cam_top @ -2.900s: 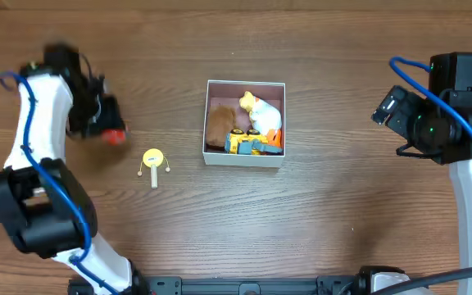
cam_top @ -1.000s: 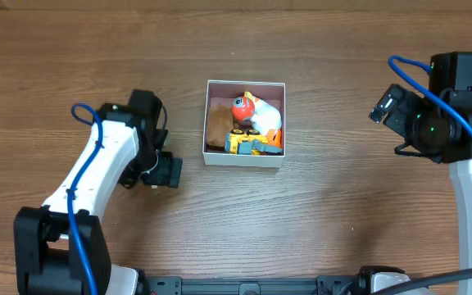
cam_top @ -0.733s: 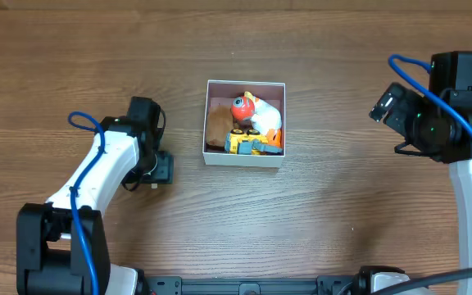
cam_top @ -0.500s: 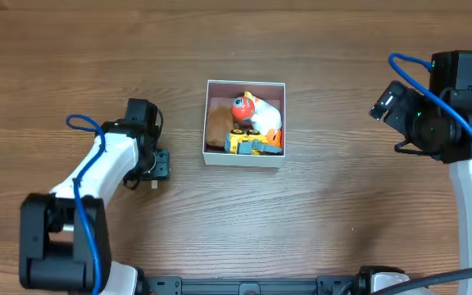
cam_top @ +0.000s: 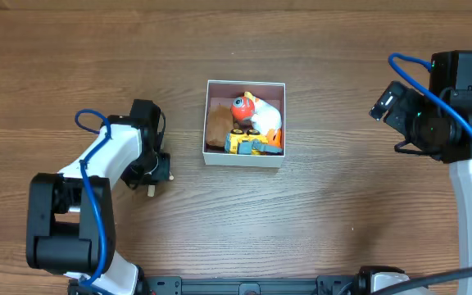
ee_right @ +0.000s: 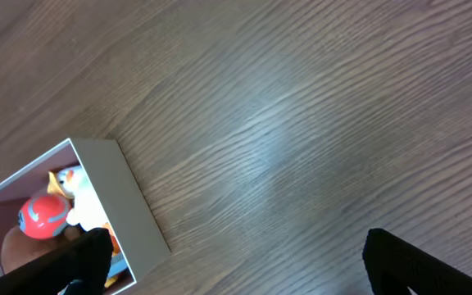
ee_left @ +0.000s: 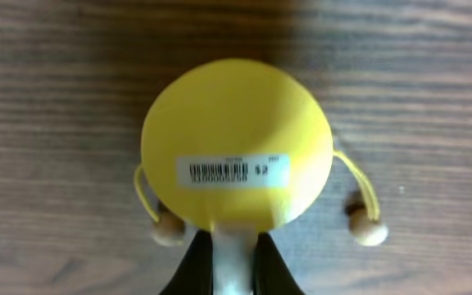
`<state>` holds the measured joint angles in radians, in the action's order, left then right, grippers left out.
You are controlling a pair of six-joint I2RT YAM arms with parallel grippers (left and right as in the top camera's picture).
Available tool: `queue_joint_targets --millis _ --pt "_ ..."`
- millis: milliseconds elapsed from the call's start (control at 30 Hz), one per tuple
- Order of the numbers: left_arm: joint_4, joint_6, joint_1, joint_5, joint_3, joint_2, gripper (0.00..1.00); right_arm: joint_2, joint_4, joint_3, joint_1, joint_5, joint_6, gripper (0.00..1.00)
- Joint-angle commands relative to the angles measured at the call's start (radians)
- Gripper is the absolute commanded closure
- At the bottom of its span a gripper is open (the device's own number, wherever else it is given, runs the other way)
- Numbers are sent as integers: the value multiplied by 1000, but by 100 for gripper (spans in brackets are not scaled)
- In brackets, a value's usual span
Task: Pack container
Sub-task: 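Grasp the yellow round tag on a stick with the left gripper, then place the yellow tag into the box and release it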
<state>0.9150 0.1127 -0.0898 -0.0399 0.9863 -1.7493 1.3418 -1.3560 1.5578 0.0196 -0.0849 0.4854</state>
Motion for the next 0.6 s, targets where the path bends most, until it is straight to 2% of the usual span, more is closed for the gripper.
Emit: queue_joint_targets --millis 0,133,200,300,367,433,500,567 --pt "211 -113 -19 21 265 24 96 -5 -4 14 4 -3 -4 0" --pt "363 -184 -111 197 606 61 96 -5 -7 14 4 -3 -4 0" --pt "346 -234 -171 229 703 64 96 -5 -6 14 4 -3 -4 0" --pt "173 -366 -316 212 743 52 96 -5 -5 14 4 -3 -4 0" --pt "89 -334 -375 188 743 10 96 -5 -6 14 4 -3 -4 0" --pt "-10 -129 -406 226 743 -90 96 -5 -7 14 4 -3 -4 0" --pt "-56 -129 -420 280 743 -171 96 -5 -7 14 4 -3 -4 0" --pt "-93 -212 -427 276 743 -242 96 -5 -8 14 4 -3 -4 0"
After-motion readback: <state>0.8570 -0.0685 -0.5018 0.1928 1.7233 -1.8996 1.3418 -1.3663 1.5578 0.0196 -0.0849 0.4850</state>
